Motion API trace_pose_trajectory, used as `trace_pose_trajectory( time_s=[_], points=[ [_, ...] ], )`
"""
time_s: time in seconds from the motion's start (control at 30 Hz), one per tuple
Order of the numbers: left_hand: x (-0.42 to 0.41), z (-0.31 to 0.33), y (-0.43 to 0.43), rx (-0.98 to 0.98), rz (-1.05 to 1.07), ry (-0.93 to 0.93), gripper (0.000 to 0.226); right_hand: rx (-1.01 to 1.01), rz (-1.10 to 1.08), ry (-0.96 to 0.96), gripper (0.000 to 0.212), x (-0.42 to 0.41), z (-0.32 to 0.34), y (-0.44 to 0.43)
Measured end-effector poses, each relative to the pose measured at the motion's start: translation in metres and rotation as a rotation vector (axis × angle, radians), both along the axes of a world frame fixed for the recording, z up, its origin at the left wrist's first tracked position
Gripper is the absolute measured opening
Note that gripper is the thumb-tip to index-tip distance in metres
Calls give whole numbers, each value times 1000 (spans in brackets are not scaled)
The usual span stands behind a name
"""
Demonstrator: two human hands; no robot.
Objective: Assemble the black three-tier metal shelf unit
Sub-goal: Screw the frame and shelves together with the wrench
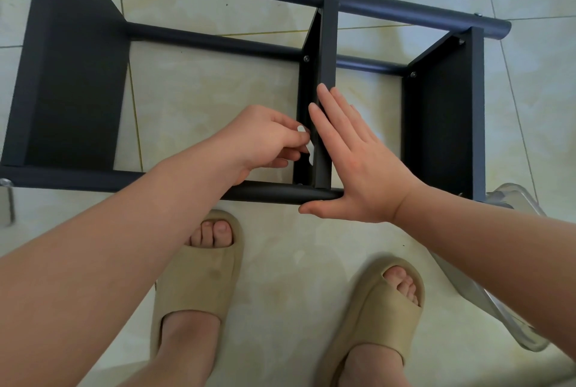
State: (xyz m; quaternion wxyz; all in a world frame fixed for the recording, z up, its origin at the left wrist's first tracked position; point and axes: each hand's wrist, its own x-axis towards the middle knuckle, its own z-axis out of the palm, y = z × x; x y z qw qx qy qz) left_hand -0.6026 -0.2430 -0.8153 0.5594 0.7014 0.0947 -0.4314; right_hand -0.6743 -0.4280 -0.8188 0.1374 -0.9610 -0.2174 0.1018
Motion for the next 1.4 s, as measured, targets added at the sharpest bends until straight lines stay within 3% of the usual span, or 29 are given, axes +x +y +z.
trace_pose_trajectory(
  time_s=[0.3,0.63,1.4],
  points=[
    [-3,1,-2,29,-100,35,2,4,-2,4,125,0,0,0],
    [0,3,-5,-1,-64,236,10,3,-3,2,124,0,0,0],
    [5,9,11,21,-313,144,13,-14,-1,4,125,0,1,0]
  ],
)
